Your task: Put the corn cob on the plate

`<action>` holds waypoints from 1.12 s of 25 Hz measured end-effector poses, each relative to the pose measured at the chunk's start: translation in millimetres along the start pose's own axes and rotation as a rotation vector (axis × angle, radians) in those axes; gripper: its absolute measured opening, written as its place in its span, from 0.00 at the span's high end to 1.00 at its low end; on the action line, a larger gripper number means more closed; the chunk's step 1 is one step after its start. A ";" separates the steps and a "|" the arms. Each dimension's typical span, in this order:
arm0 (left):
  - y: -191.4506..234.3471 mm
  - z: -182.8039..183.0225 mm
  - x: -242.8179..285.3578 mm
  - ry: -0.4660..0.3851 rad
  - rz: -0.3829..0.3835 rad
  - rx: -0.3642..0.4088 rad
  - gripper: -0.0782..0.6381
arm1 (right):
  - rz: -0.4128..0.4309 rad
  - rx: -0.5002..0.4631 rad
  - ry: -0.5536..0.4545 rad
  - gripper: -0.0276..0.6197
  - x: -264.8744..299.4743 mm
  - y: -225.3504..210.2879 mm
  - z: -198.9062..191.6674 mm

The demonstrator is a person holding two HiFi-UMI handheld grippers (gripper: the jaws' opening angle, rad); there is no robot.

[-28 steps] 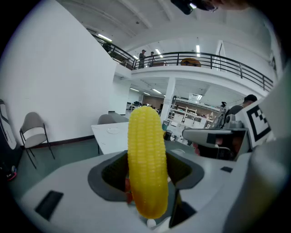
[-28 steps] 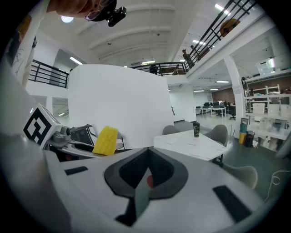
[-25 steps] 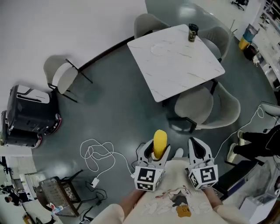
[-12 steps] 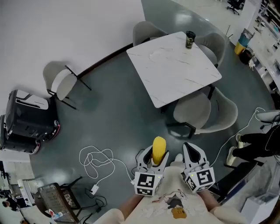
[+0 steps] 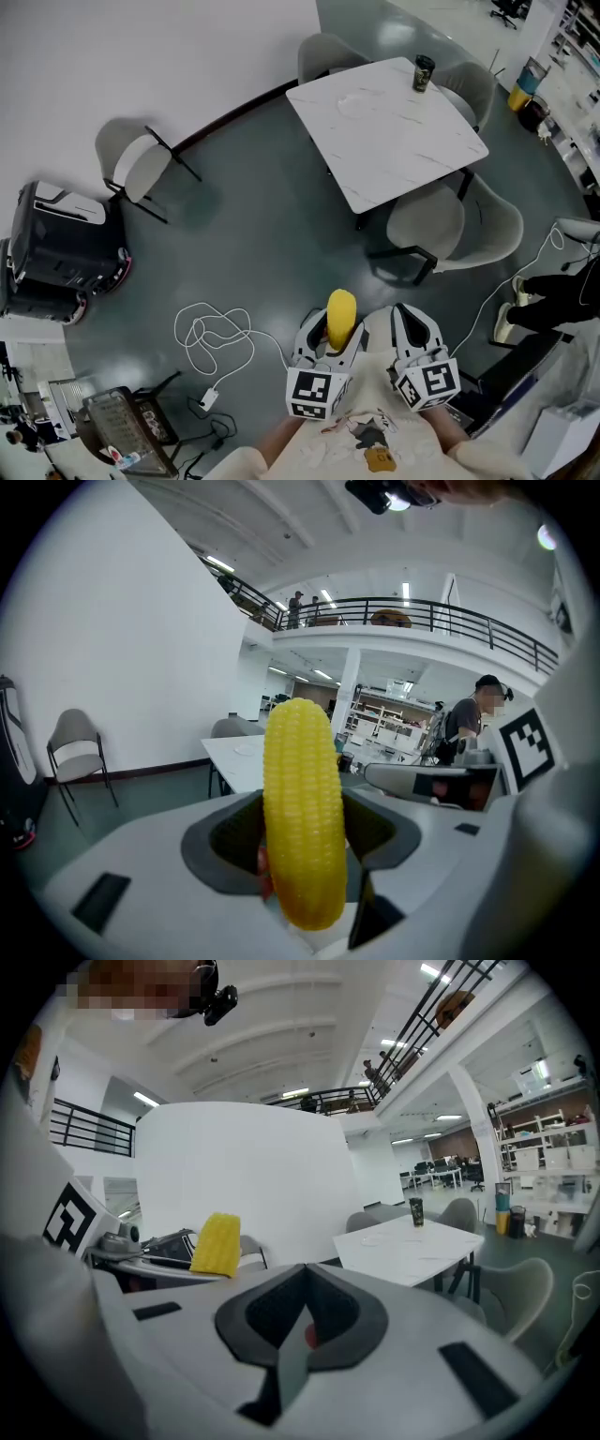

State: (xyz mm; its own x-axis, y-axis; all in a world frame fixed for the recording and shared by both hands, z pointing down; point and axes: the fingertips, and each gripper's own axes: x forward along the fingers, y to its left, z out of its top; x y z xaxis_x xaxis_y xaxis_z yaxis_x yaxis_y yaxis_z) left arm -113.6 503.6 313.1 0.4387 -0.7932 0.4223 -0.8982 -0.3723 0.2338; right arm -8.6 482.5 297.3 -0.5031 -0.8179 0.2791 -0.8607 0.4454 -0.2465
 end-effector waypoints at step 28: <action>62.8 40.1 80.6 0.021 0.002 0.007 0.53 | -0.029 0.026 -0.051 0.96 94.7 -50.9 35.4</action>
State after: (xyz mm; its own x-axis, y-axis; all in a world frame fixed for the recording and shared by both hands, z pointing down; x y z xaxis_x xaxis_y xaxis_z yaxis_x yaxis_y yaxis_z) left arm -135.8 396.9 326.7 0.4372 -0.7835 0.4415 -0.8993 -0.3739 0.2269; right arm -9.7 369.4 303.5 -0.4729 -0.8482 0.2385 -0.8722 0.4123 -0.2632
